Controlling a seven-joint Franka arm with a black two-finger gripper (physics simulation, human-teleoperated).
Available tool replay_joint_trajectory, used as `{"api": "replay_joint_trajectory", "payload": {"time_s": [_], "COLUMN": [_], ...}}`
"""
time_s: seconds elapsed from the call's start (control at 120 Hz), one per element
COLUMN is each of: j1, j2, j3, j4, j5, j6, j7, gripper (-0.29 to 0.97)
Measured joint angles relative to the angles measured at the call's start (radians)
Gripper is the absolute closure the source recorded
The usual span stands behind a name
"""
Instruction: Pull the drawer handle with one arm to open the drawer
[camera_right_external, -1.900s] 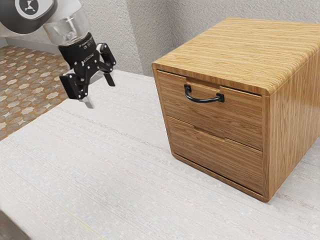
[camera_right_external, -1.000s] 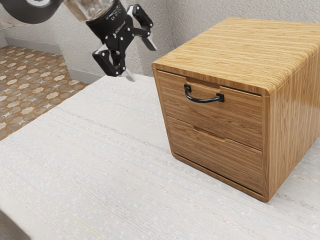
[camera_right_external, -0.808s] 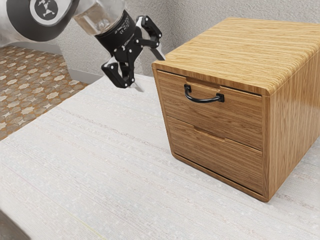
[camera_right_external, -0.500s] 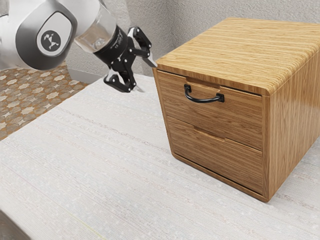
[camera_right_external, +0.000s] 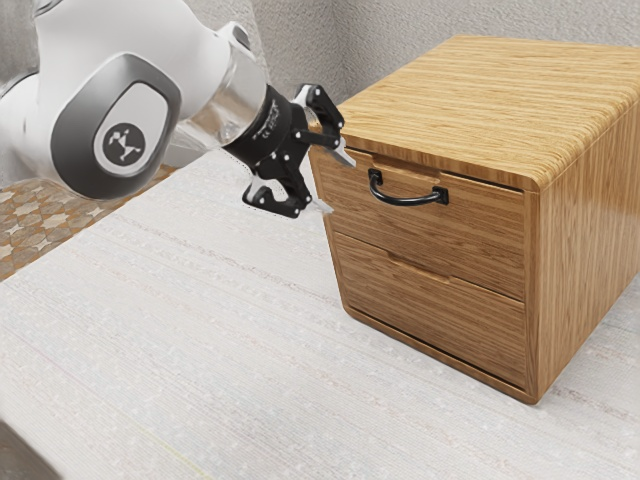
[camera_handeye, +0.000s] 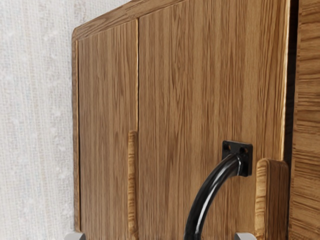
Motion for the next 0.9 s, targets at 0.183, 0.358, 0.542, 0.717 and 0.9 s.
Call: {"api": "replay_joint_trajectory", "payload": {"time_s": [0.183, 0.358, 0.542, 0.717, 0.9], "j1": [-0.002, -0.001, 0.000, 0.002, -0.003], "j2": [0.058, 0.078, 0.124, 0.142, 0.142], "j3": [-0.007, -0.007, -0.007, -0.007, -0.009], "j4": [0.058, 0.077, 0.081, 0.079, 0.072], "j5": [0.000, -0.004, -0.015, -0.021, -0.023], "j6": [-0.045, -0.072, -0.002, 0.044, 0.063], "j7": [0.030, 0.051, 0.061, 0.069, 0.075], "gripper": [0.34, 0.36, 0.37, 0.40, 0.41]}}
